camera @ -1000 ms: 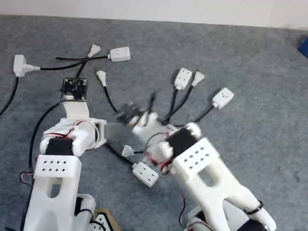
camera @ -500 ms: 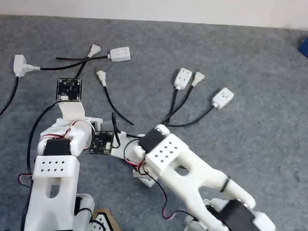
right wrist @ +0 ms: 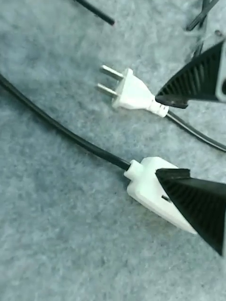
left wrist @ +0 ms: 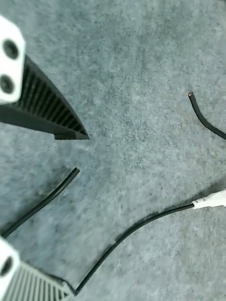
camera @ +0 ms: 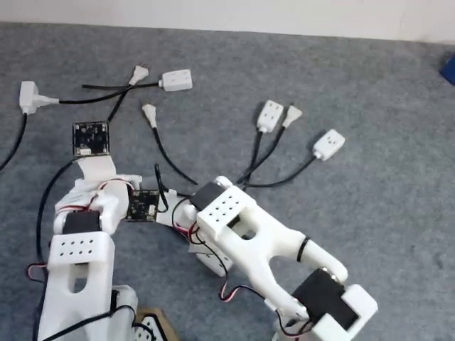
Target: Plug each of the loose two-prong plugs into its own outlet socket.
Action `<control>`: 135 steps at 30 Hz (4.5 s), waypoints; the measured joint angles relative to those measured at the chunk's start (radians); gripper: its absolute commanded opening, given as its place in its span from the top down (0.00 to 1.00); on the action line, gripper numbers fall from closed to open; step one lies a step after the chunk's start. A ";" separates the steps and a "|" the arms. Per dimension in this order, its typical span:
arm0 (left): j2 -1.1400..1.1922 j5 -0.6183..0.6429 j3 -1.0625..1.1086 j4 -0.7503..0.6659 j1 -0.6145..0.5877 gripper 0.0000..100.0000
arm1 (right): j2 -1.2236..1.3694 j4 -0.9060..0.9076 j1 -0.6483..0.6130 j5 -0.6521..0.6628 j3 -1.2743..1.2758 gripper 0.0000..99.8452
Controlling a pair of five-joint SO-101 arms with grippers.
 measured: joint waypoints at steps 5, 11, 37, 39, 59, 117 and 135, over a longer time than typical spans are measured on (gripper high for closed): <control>0.000 0.000 0.032 -0.061 -0.002 0.57 | 0.077 -0.063 0.006 -0.002 0.000 0.79; 0.000 0.000 0.034 -0.063 -0.002 0.57 | 0.087 -0.071 0.018 -0.002 -0.003 0.79; -0.002 -0.003 0.038 -0.055 0.011 0.57 | 0.097 -0.143 0.195 -0.206 -0.061 0.79; -0.002 -0.003 0.038 -0.055 0.014 0.57 | 0.127 -0.158 0.204 -0.213 -0.075 0.79; -0.138 0.184 -0.005 0.015 -0.272 0.57 | 0.201 0.092 0.138 -0.224 -0.222 0.79; -0.292 0.057 -0.157 0.440 -0.028 0.56 | -0.483 0.474 0.052 -0.035 0.037 0.99; -0.298 0.058 -0.140 0.459 0.183 0.56 | -0.529 0.307 -0.075 -0.315 0.080 0.99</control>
